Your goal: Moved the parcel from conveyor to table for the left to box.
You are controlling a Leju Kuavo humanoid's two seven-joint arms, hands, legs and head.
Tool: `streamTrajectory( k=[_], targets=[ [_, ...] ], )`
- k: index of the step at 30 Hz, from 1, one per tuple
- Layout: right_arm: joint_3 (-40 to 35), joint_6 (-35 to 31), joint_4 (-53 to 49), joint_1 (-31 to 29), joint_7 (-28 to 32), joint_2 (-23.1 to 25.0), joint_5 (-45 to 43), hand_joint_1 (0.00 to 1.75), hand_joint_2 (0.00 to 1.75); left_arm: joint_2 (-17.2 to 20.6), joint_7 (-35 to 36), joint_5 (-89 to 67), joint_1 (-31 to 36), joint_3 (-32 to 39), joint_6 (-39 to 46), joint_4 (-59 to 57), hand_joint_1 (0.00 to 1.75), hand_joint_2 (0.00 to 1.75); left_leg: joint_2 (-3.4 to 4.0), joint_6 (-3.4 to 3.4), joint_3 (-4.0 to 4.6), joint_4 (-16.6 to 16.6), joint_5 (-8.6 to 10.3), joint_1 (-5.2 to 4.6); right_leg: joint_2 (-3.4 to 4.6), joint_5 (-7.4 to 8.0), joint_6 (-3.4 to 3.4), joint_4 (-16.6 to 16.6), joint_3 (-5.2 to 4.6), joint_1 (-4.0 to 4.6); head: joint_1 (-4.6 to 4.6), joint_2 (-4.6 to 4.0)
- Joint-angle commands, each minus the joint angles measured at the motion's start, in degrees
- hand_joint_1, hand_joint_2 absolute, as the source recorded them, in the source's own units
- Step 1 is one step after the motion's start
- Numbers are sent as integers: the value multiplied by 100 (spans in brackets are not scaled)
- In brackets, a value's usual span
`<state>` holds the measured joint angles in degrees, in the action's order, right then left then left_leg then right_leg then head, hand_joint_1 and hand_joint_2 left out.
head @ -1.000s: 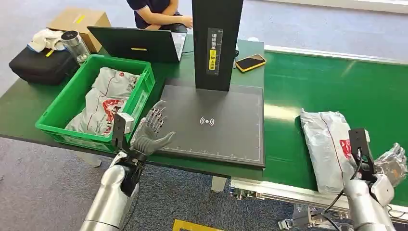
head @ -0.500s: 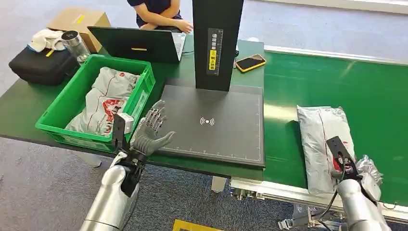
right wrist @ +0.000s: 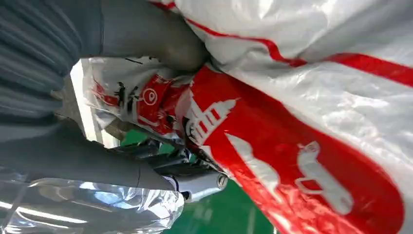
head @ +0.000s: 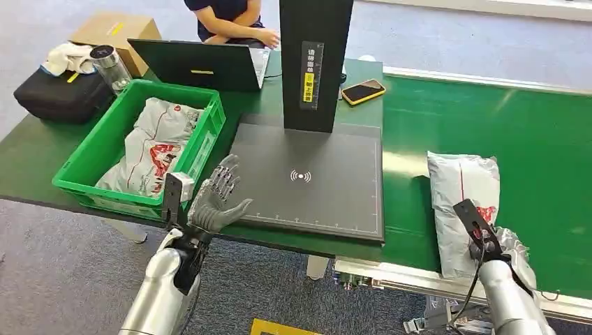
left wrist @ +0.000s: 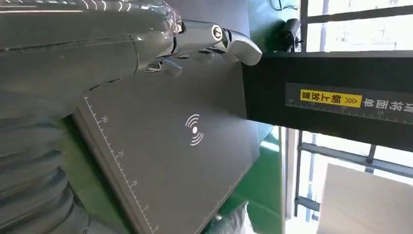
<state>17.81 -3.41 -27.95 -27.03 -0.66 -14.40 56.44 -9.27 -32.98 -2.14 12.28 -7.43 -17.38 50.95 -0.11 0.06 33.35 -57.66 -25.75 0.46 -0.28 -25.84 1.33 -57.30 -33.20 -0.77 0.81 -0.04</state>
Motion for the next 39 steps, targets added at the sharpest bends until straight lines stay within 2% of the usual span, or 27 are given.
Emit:
streamTrajectory(
  k=[1, 16, 18, 20, 21, 22, 23, 24, 25, 26, 27, 30, 35, 39],
  targets=[
    [-129, -18, -219, 202, 83, 262, -172, 175, 175, 118, 50, -5, 161, -34, 1, -94, 0, 175, 3, -4, -9, 8, -1, 3, 3, 0, -7, 7, 7, 3, 0, 0],
    [-138, -130, -300, 226, 87, 266, -177, 175, 175, 119, 40, 0, 166, -38, 5, -109, 0, 175, 5, -3, -10, 13, 0, 2, 6, 1, -9, 12, 9, 2, 0, 0],
    [-197, -459, -419, 260, 4, 271, -63, 175, 175, 114, 32, 2, 147, -38, 21, -84, 0, 175, 8, -4, -18, 18, 0, 0, 9, 1, -12, 15, 14, 1, 0, 0],
    [-177, -1365, -848, 284, -33, 389, 90, 175, 175, 104, 44, 18, 19, -13, 71, 132, 0, 175, 7, -4, -11, 13, -1, 0, 7, -1, -10, 10, 8, 0, 0, 0],
    [-66, -2073, -1276, 349, 214, 495, 9, 175, 175, 91, 59, 20, -33, 7, 104, 241, 0, 175, 12, -3, 1, 5, -2, 0, 12, 0, -6, 3, -5, 0, 0, 2],
    [-39, -2447, -1575, 411, 366, 544, -11, 175, 175, 86, 76, 23, -55, 5, 91, 298, 0, 175, 17, -4, -6, 10, -2, -2, 17, 1, -9, 5, -1, -2, 0, 2],
    [4, -2649, -2263, 615, 542, 630, -206, 175, 175, 73, 120, 22, -79, -1, 91, 394, 0, 175, 25, -5, -8, 11, -4, -3, 25, 1, -11, 5, -2, -2, 2, 0],
    [20, -3180, -2934, 845, 835, 676, -279, 175, 175, 40, 132, 23, -35, -16, 81, 391, 0, 175, 19, -3, 11, 3, -4, -4, 19, 0, -7, -3, -17, -4, 2, 2],
    [15, -3344, -3418, 1025, 1065, 729, -454, 175, 175, 23, 138, 19, -7, -23, 84, 361, 0, 175, 22, -5, 7, 4, -7, -5, 23, -3, -10, -5, -17, -5, 0, 2],
    [5, -3422, -3699, 1116, 1137, 746, -485, 175, 175, 5, 134, 18, 22, -31, 81, 340, 0, 175, 16, -5, 5, 6, -8, -6, 19, -6, -12, -6, -14, -5, 0, 2],
    [-40, -3602, -4105, 1218, 1451, 789, -688, 175, 175, -33, 123, 16, 83, -36, 84, 292, 0, 175, 11, -7, 0, 10, -8, -4, 13, -8, -14, -2, -9, -4, 0, 2],
    [-171, -3659, -4732, 1107, 1894, 950, -687, 175, 175, -94, 103, 20, 301, -23, 93, 114, 0, 175, -2, -6, 3, 7, -4, -3, 0, -9, -13, -3, -10, -2, 0, 2],
    [-712, -3659, -4759, 803, 1806, 986, -588, 175, 175, -90, -18, 11, 418, 25, 103, -96, 0, 175, 34, -5, 1, 10, -3, -6, 35, 1, -17, -5, -18, -4, 0, 2],
    [-1087, -3486, -4425, 554, 2028, 865, -1060, 175, 175, 17, -132, 42, 447, 14, 119, -237, 0, 175, 20, -4, 5, 9, 0, -3, 20, -1, -10, -1, -14, -2, 0, 0]
  ],
)
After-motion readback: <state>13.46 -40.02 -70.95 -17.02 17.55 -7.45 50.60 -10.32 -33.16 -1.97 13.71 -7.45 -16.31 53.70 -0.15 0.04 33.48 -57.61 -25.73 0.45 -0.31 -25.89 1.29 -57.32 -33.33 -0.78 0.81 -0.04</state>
